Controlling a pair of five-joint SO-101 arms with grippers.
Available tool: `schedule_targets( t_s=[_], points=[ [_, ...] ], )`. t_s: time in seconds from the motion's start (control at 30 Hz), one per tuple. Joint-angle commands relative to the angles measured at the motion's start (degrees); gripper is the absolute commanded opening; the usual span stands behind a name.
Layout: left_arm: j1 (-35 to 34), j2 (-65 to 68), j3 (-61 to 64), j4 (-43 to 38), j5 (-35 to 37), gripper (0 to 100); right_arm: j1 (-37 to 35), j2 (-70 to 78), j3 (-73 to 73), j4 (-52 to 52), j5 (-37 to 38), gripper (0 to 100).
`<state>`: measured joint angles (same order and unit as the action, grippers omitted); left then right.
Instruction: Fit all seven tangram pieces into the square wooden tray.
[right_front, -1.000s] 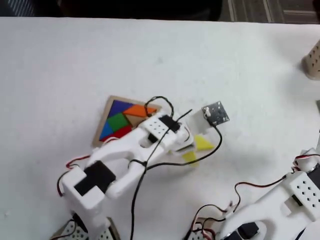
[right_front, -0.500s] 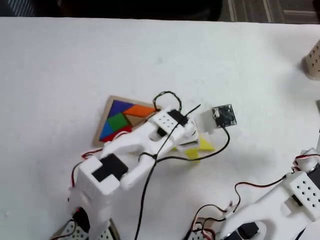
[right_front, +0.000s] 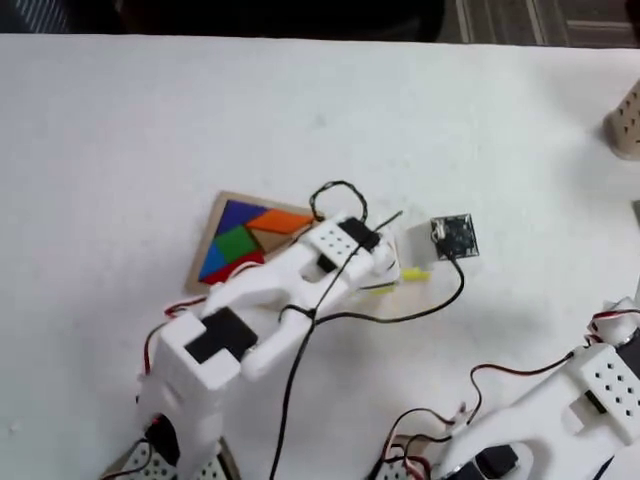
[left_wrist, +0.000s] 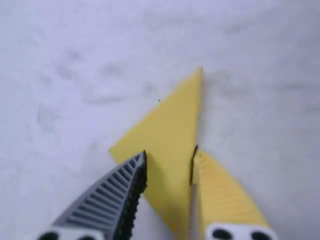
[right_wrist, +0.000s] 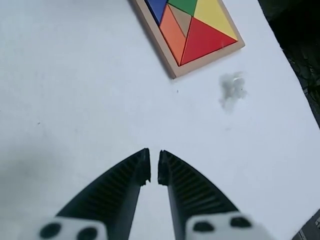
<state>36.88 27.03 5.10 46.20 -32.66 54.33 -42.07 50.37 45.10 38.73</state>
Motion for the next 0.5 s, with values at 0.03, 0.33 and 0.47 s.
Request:
schedule_targets(
  t_s=[0.03,0.33,0.47],
  points=[
    [-1.1,-0.48,-2.29,1.32,4.22,14,0.75,-1.01,-0.62,-1.19,-0.09,3.4],
    [-8.57,-0.48,-5.45,1.23,21.71,15,0.66,-1.01,-0.62,-1.19,-0.09,3.4],
    [-12.7,-0.4,-9.05,1.32,35.87,21,0.48,-1.01,-0.53,-1.19,-0.09,3.4]
  ],
)
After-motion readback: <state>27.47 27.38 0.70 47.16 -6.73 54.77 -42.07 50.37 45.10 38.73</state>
